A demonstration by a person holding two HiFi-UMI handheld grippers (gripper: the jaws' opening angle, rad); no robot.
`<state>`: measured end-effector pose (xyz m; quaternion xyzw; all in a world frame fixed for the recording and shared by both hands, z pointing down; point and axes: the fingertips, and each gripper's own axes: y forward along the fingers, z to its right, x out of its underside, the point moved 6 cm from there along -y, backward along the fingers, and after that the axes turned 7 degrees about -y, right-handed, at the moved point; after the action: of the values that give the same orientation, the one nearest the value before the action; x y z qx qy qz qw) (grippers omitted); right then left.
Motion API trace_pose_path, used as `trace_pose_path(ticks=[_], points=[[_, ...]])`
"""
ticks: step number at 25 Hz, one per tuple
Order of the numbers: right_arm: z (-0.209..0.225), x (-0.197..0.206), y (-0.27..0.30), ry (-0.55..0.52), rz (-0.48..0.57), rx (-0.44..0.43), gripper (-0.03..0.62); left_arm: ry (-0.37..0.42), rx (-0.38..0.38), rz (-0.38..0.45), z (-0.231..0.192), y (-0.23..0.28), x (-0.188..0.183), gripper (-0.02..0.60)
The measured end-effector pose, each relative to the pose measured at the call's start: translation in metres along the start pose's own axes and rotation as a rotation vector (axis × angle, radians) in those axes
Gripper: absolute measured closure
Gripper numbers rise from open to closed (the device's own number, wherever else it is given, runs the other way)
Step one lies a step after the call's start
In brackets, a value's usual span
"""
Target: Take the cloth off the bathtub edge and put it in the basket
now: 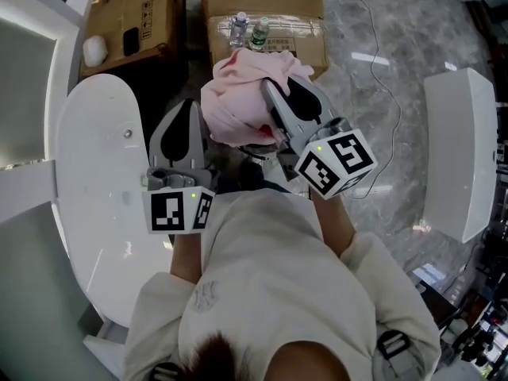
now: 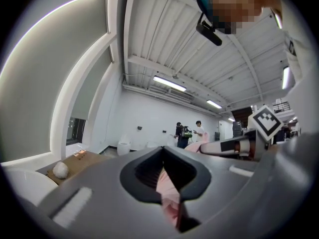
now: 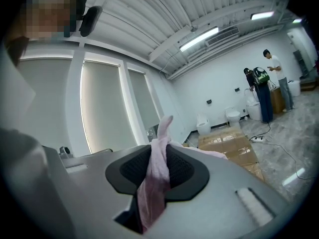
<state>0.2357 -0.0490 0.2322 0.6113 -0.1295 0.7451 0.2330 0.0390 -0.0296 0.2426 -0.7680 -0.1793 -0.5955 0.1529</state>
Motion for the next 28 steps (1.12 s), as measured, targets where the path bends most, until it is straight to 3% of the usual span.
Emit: trace_pose_path(ticks=[11,28], points=[[0.035,0.014,-0.03,0.043,-0.022,0.089,0.51,-0.003,0.053,-0.05,0.023,0.02,0.013,0.532],[0.028,0.012,-0.036,0.067,-0.01,0.215,0.51,-0.009,0.176,-0.072,0.009,0.038,-0.005,0.532]])
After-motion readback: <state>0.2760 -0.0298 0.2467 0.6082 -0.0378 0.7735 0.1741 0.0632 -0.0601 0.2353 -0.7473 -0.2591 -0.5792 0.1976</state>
